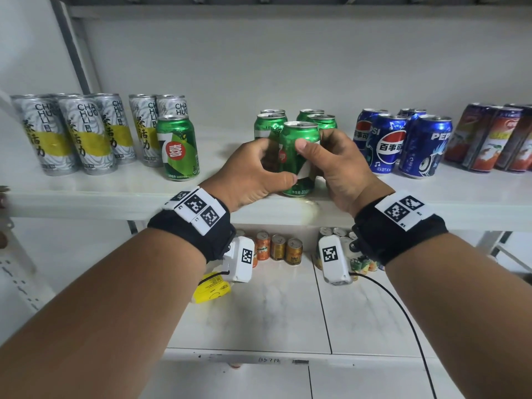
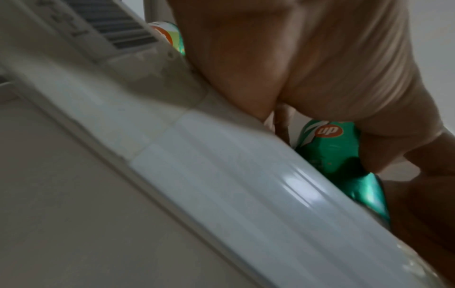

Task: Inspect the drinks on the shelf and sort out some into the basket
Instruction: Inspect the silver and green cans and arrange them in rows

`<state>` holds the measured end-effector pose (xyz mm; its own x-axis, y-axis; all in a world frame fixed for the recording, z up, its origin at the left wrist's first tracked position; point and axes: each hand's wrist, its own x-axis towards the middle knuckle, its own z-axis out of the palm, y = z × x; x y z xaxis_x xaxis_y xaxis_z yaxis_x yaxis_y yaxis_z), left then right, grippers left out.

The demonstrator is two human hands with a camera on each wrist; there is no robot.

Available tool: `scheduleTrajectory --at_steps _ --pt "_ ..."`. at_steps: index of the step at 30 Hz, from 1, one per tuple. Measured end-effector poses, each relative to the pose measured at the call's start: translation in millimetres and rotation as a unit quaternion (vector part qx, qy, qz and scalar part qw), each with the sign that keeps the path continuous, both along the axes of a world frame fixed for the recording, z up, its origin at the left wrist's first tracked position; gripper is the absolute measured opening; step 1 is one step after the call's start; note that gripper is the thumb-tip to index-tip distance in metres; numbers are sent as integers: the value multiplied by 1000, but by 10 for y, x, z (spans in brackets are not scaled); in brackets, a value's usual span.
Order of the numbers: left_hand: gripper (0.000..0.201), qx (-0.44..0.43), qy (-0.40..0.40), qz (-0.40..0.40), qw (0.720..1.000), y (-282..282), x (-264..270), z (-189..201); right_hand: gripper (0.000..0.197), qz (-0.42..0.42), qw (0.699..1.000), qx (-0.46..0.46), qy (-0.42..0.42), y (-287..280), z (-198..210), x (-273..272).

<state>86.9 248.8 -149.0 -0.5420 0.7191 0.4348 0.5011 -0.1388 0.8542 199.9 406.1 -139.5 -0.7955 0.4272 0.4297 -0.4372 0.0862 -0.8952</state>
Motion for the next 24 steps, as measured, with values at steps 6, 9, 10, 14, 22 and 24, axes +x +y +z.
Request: scheduleTrajectory --at_steps 6,9,10,14,22,24 --pt "73 -31 13 -23 999 24 48 38 28 18 1000 20 8 56 -21 -5" --pt "74 -32 17 -11 999 41 48 28 37 15 999 32 9 70 -32 -8" --pt "73 -33 22 -3 999 31 37 34 44 10 999 32 6 62 -19 -10" --pt "65 -59 56 2 997 12 77 42 71 -16 1000 18 4 25 -10 16" --pt "71 -70 71 20 995 61 146 53 42 4 999 -43 19 -5 9 11" --pt "70 -69 45 16 997 60 130 51 41 2 999 -34 21 8 0 18"
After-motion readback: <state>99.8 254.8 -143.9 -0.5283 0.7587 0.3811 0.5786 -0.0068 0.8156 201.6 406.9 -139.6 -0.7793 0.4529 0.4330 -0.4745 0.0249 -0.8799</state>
